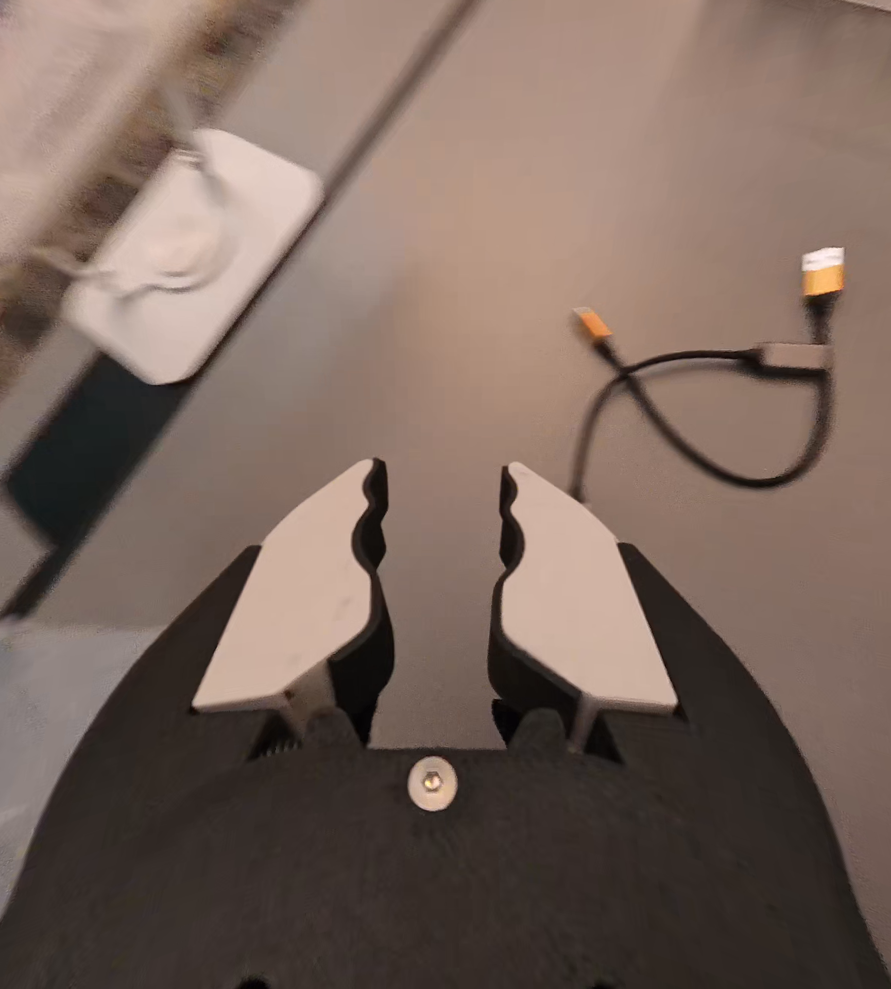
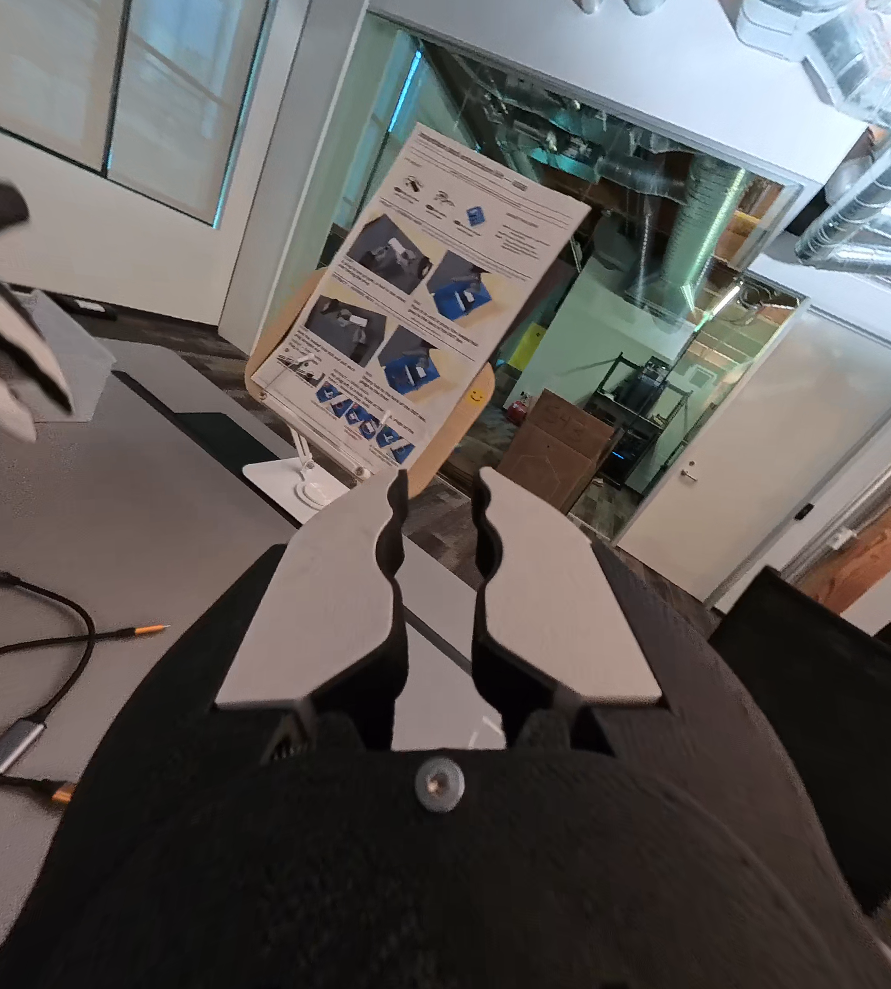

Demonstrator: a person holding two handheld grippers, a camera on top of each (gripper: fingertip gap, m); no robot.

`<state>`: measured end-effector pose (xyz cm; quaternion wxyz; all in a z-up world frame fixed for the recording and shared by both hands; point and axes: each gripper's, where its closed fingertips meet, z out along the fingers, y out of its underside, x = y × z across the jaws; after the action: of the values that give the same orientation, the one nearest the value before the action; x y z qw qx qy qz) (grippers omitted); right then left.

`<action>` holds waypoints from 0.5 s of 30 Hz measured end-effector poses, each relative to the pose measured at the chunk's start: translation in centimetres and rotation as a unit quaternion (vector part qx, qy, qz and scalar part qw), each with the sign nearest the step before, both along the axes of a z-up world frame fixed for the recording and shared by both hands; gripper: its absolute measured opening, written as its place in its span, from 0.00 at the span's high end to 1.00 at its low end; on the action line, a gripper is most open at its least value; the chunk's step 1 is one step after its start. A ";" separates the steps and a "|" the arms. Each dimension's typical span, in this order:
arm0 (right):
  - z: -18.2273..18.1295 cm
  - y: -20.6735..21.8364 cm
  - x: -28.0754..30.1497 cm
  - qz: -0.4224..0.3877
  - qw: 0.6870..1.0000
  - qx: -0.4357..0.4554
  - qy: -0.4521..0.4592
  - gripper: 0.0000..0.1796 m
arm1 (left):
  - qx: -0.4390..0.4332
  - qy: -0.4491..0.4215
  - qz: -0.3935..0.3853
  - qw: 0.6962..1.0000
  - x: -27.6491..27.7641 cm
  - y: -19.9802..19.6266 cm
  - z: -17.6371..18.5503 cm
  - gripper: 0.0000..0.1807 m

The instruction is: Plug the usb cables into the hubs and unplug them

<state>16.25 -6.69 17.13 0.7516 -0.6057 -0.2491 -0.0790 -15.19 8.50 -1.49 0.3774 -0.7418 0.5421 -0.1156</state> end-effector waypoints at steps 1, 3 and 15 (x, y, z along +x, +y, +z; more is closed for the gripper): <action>0.1 0.3 -0.6 0.003 1.000 0.000 -0.008 0.88 | 0.026 0.002 0.028 0.999 -2.7 1.9 1.2 0.78; 0.4 1.0 -1.8 0.006 1.000 -0.001 -0.024 0.88 | 0.041 0.038 0.066 0.996 -8.6 5.6 2.3 0.79; -0.3 5.8 -9.2 0.004 0.988 -0.023 -0.150 0.88 | -0.308 0.199 0.150 0.918 -25.7 13.8 -8.6 0.59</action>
<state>7.06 -0.84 16.80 0.6917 -0.6035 -0.3631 -0.1598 -40.93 22.27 -10.06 0.0274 -0.9016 0.4262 -0.0688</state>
